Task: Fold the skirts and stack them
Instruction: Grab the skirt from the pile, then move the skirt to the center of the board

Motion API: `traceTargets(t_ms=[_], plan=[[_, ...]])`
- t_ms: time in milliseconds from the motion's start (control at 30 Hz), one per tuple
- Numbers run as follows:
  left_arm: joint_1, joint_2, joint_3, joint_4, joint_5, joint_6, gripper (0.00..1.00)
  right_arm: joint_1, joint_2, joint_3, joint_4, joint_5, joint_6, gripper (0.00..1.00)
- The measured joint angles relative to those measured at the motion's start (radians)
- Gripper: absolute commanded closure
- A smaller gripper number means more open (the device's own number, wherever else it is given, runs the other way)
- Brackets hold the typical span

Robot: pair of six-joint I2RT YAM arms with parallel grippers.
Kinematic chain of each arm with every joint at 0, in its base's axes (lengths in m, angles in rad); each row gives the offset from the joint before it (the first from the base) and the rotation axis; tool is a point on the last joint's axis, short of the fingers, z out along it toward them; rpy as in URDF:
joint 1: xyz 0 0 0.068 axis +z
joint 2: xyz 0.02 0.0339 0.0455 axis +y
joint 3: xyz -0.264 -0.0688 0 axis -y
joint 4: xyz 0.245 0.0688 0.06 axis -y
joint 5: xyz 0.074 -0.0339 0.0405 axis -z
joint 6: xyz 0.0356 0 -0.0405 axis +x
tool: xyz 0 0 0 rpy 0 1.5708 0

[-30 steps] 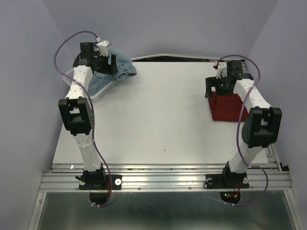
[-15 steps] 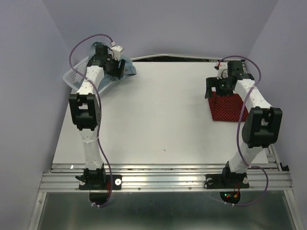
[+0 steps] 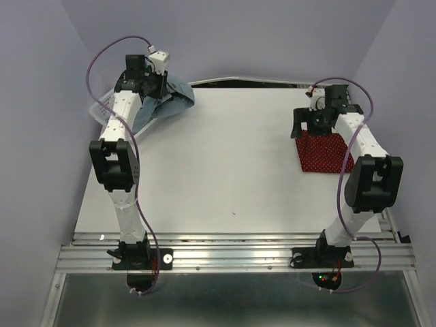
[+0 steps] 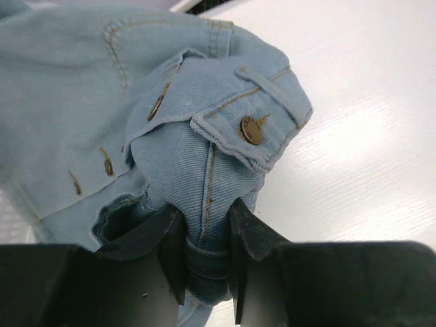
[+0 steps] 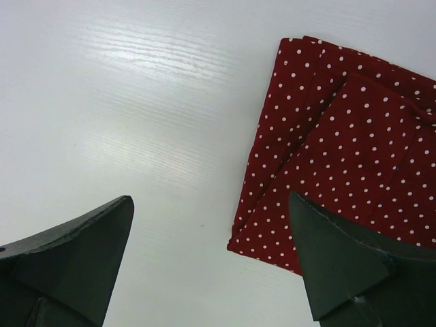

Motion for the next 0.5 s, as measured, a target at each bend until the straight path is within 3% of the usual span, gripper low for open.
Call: traceTargets(t_ms=[233,400,500], plan=[[0.064,-0.039,0.170,0.021,0.072,-0.134,1.00,0.000,-0.023,0.000,0.000,-0.013,0.002,0.00],[0.130,-0.021,0.438,0.032,0.102,-0.228,1.00,0.000,-0.023,0.000,0.000,-0.034,0.012,0.00],[0.138,-0.073,0.473,0.106,0.117,-0.262,1.00,0.000,-0.023,0.000,0.000,-0.055,0.023,0.00]])
